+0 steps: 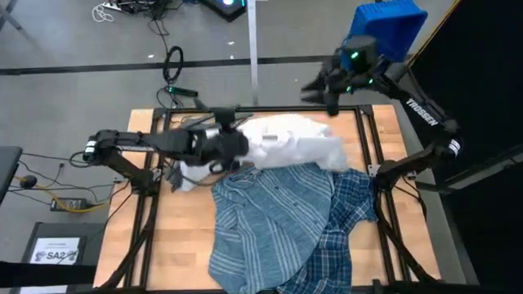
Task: Hang clothes
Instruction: Hang the white shirt on the hanging rack
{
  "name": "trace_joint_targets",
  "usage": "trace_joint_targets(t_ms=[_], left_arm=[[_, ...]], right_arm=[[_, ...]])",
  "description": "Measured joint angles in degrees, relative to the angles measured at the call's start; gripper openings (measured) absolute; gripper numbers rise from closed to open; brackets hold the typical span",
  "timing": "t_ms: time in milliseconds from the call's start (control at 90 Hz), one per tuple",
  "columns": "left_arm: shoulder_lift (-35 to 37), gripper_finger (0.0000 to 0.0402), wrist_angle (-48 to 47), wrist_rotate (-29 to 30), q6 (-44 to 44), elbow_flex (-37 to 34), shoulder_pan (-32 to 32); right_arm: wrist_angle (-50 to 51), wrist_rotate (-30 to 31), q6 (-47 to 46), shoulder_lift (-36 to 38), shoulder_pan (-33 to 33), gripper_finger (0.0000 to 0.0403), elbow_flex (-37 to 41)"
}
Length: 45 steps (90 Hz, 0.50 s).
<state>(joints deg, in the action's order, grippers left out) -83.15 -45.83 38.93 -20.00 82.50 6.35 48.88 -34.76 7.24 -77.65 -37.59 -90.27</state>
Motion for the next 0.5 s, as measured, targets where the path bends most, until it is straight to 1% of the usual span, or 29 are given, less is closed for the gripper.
trace_joint_targets(t_ms=[100, 178, 311, 400, 500], left_arm=[[0.0, 0.0, 3.2, -6.0, 6.8, -6.1, 1.7], [0.0, 0.0, 6.1, -10.1, 11.7, -10.9, 2.6], [0.0, 0.0, 11.8, -18.9, 18.7, -19.1, 3.6], [-0.1, 0.0, 16.6, -25.1, 22.3, -24.1, 3.8], [-0.1, 0.0, 24.1, -30.6, 25.4, -29.5, 3.9]], right_arm=[[-1.1, 0.0, -1.9, 0.0, 3.2, 0.0142, 8.4], [-4.3, -0.4, -4.1, 0.0, 5.5, 0.0135, 16.3], [-15.6, -5.8, -11.1, -0.1, 8.2, 0.0131, 29.9], [-23.9, -9.5, -16.5, -0.1, 9.3, 0.0132, 37.7], [-31.0, -10.3, -21.6, -0.1, 10.4, 0.0138, 44.3]])
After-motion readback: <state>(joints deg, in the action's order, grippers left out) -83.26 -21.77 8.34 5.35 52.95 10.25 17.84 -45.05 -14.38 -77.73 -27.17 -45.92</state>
